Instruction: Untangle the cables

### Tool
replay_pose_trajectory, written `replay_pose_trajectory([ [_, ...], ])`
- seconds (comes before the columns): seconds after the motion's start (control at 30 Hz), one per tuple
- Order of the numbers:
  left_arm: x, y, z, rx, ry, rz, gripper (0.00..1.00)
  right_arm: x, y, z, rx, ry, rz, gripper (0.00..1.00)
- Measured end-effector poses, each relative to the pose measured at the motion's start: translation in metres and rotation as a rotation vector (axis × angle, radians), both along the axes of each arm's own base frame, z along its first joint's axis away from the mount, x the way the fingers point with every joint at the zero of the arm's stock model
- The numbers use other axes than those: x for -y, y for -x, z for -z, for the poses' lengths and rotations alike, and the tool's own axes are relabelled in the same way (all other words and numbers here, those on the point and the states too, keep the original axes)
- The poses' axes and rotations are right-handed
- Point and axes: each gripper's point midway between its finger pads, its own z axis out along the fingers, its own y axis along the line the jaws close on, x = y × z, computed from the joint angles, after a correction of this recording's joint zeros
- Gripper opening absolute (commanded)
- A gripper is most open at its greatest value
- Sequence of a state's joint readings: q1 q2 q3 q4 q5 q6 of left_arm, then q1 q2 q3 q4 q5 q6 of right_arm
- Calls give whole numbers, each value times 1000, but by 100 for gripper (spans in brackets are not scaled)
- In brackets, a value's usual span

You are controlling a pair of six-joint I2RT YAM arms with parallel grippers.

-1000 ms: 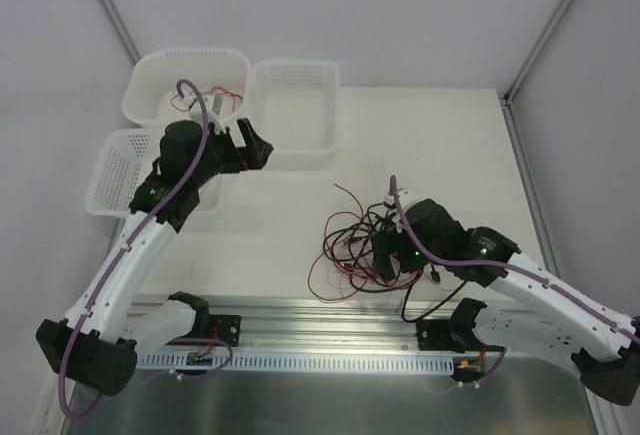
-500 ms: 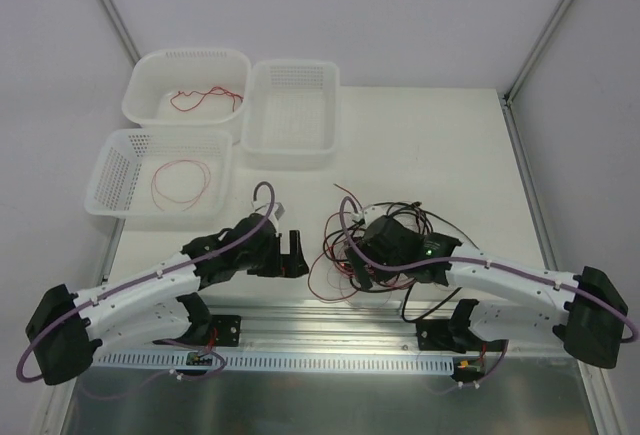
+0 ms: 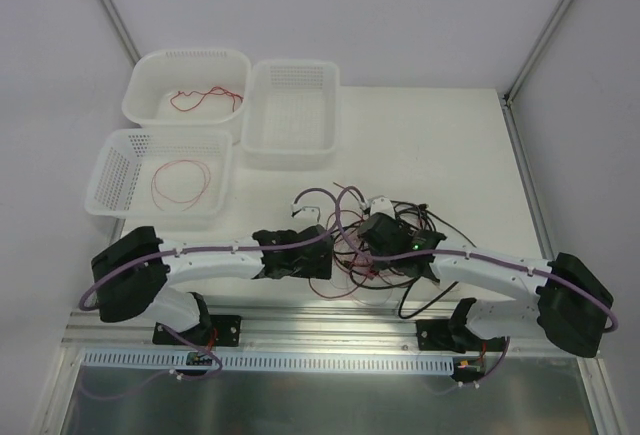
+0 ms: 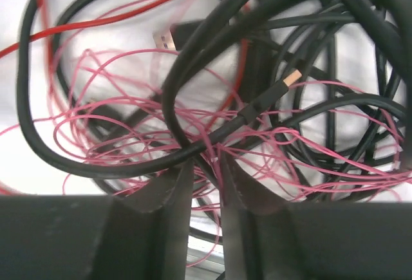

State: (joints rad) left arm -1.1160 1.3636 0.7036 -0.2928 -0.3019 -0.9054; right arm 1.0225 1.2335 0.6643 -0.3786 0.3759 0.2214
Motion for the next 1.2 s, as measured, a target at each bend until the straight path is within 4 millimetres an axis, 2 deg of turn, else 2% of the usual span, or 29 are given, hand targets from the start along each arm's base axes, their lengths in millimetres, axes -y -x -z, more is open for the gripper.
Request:
replay_pose_trajectory([
  [0.07, 11, -2, 4, 6, -20, 12, 79, 7, -4, 1, 4, -10, 39, 14],
  [0.2, 20, -4, 17, 3, -70, 17, 67, 18, -9, -2, 16, -52, 101, 13],
  [0.43, 23, -16, 18, 45, -104, -1, 65, 23, -8, -2, 17, -130, 126, 11],
  [0.57, 31, -24, 18, 65, -138, 27, 61, 24, -8, 2, -7, -186, 144, 9],
  [0.77, 37, -32, 20, 87, -172, 53, 33, 29, -9, 2, -37, -283, 177, 9],
  [0.8, 36, -32, 21, 89, -179, 57, 23, 30, -9, 2, -40, -297, 179, 9],
  [0.87, 37, -34, 21, 95, -185, 60, 10, 31, -8, 3, -46, -321, 181, 9],
  [0.93, 38, -34, 20, 97, -184, 62, 0, 32, -7, 3, -52, -339, 184, 9],
  [1.1, 38, -35, 20, 100, -192, 72, 0, 35, -6, -1, -48, -364, 193, 9],
  [1.2, 27, -39, 11, 133, -237, 75, 0, 41, -7, -7, -34, -379, 220, 9],
])
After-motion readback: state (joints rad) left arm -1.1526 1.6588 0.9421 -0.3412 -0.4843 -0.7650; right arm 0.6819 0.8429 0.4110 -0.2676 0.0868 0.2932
